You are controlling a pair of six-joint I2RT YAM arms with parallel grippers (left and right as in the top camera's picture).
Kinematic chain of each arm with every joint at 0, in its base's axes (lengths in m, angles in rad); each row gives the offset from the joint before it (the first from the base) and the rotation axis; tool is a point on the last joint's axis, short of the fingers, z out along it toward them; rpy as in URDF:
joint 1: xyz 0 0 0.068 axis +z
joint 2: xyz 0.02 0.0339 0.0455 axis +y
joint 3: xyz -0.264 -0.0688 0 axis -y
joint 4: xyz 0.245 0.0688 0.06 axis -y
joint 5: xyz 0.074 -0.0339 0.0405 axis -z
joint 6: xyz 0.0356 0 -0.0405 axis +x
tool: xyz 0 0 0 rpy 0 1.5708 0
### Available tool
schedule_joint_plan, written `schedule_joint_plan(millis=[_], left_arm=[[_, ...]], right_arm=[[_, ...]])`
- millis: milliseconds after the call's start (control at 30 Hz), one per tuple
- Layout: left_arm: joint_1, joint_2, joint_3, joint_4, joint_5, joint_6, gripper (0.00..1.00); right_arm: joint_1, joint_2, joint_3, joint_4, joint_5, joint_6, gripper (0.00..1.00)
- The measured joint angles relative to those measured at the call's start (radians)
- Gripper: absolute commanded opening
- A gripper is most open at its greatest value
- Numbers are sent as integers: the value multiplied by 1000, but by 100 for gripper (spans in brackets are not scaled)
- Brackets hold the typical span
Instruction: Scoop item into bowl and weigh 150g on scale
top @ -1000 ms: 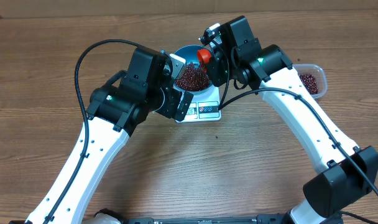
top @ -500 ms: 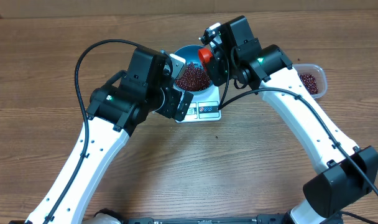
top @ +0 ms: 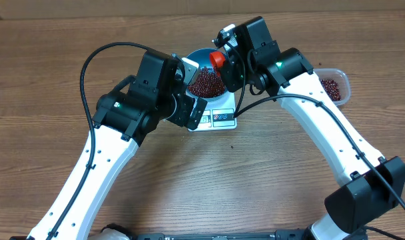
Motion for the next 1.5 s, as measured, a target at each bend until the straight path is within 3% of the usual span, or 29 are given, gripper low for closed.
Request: schedule_joint_plan(millis=[200, 467, 633, 867, 1500], left_arm=[[0, 0, 0, 0, 0, 0, 100], [0, 0, 0, 0, 0, 0, 100], [0, 0, 0, 0, 0, 0, 100], [0, 0, 0, 0, 0, 0, 100], [0, 0, 0, 0, 0, 0, 100]], right_arm=[[-33, -7, 0, 1, -98, 9, 4], [-179, -67, 0, 0, -219, 49, 4], [-149, -75, 0, -3, -241, 31, 4], [-6, -75, 0, -30, -66, -30, 4], [16, -75, 0, -53, 50, -114, 4]])
